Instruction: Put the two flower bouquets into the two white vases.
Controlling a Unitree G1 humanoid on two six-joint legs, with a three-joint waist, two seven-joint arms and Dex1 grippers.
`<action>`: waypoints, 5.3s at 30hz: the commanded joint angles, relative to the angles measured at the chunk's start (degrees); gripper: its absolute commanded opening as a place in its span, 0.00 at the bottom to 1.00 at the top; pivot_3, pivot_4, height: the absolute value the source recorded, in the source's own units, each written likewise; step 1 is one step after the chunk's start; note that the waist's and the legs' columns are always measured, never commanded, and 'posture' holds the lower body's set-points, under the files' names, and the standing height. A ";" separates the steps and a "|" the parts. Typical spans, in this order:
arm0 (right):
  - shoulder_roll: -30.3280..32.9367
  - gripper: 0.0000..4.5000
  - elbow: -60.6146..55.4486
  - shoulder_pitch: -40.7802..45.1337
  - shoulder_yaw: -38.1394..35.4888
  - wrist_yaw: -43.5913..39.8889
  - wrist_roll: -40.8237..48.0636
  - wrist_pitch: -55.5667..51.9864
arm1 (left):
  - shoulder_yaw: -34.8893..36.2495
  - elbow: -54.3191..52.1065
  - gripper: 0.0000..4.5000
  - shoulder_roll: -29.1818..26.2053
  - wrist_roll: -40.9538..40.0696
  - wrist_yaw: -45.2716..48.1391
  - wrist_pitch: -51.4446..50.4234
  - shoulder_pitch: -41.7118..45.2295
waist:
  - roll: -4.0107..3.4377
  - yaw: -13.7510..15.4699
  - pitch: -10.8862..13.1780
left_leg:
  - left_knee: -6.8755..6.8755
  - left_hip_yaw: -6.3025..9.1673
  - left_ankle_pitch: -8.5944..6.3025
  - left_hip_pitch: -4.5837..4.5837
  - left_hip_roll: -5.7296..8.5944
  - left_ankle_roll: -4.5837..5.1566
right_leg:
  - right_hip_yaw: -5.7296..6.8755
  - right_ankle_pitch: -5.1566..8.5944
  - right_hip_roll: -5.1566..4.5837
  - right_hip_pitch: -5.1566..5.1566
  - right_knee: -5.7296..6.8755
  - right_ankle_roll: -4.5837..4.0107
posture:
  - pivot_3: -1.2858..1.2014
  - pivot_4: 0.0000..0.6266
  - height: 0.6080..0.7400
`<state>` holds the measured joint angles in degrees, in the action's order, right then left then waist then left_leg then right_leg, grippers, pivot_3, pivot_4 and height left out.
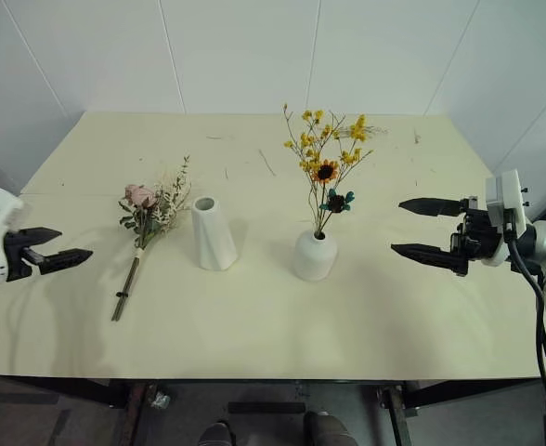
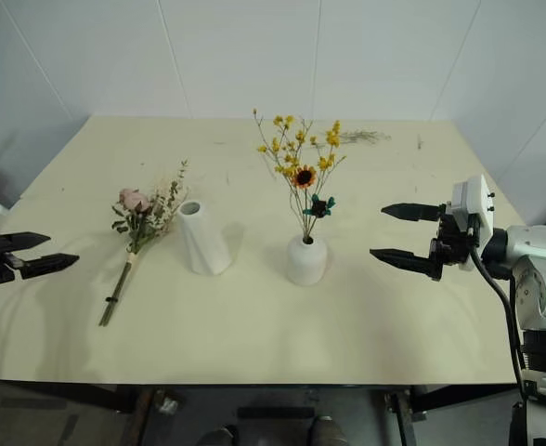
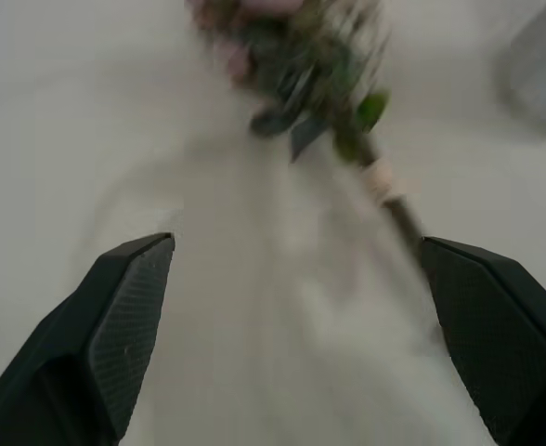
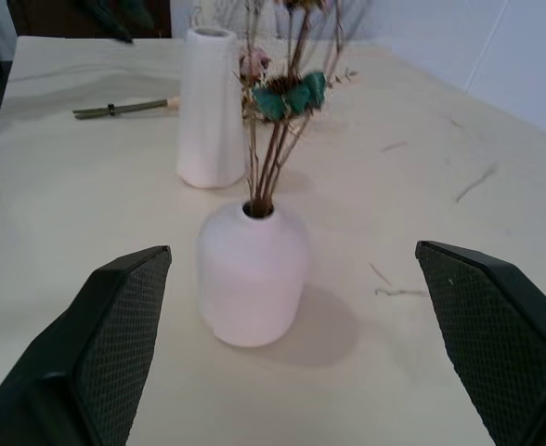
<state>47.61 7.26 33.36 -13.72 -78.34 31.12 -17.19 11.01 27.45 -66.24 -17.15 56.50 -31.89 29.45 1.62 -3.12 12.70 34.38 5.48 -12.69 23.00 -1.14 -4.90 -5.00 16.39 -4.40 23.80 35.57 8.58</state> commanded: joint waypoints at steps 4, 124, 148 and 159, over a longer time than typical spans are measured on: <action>3.21 0.99 -5.73 4.55 -0.32 -0.89 4.43 -4.87 | -9.09 -7.55 1.00 3.35 2.10 0.93 -12.81 6.69 | -0.03 0.04 0.02 | -0.01 0.01 0.00 0.01 0.00 0.00 | 0.00 0.00 0.00 0.03 0.06 0.00 | 0.52 0.24 1.00; -5.85 1.00 -25.14 -13.49 -3.79 20.13 12.02 -6.77 | 8.64 -9.49 0.02 38.21 -23.11 0.61 11.15 21.23 | 0.12 1.54 -0.06 | 0.77 0.12 -0.06 0.05 0.07 -0.04 | -0.01 -0.15 -0.01 -0.25 0.17 0.22 | 0.52 0.24 1.00; -6.64 1.00 -25.31 -14.13 -3.38 20.39 11.79 -6.18 | 8.39 -9.63 0.02 35.31 -23.68 2.06 9.71 23.70 | 0.12 1.52 -0.06 | 0.76 0.12 -0.06 0.07 0.07 -0.04 | 0.00 -0.15 -0.01 -0.25 0.10 0.22 | 0.52 0.24 1.00; -6.68 1.00 -25.13 -14.32 -3.43 20.41 11.73 -6.00 | 8.27 -8.03 0.02 35.42 -22.70 3.24 11.02 23.46 | 0.12 1.47 -0.06 | 0.73 0.12 -0.06 0.07 0.07 -0.04 | 0.00 -0.15 -0.01 -0.25 0.07 0.22 | 0.52 0.24 1.00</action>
<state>41.12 -15.71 19.21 -16.13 -58.12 42.14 -24.51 19.07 20.69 -30.15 -39.95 59.36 -22.05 52.13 1.74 -1.65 12.64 35.10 5.60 -12.75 23.07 -1.08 -4.94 -5.01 16.23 -4.41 23.55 35.64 8.80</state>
